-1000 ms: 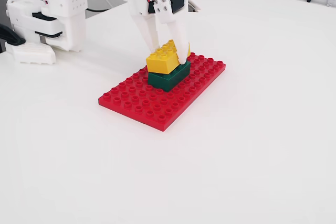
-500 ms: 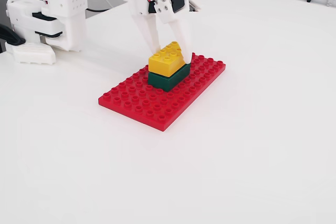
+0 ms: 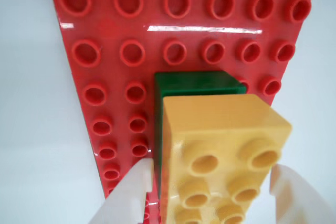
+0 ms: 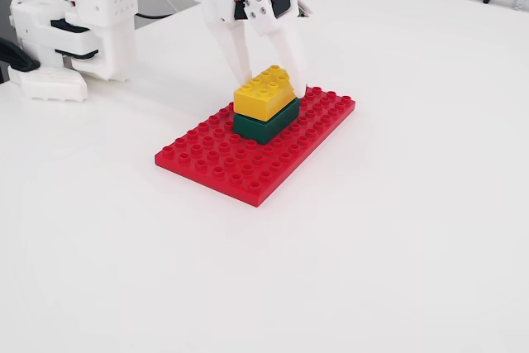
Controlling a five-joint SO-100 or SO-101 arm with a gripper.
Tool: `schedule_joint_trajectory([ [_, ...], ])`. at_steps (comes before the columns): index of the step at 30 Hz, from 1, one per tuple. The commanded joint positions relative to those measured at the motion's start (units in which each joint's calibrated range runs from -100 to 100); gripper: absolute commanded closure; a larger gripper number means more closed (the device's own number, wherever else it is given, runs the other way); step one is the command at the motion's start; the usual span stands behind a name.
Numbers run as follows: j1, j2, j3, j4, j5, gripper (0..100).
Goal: Put yellow lego brick onto the green one
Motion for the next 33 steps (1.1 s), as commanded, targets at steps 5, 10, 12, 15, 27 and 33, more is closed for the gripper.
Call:
schedule_joint_trajectory([
  [5, 0.63, -12.5, -2.56, 3.77, 1.5, 76],
  [10, 3.14, -19.63, -5.55, 9.13, 2.44, 76],
  [12, 3.43, -21.8, -5.55, 10.6, 2.54, 76],
  [15, 3.5, -24.4, -4.73, 12.16, 3.32, 77],
  [27, 7.85, -42.67, 10.09, 12.33, 4.16, 99],
  [33, 8.66, -66.3, 26.99, 11.47, 4.16, 98],
])
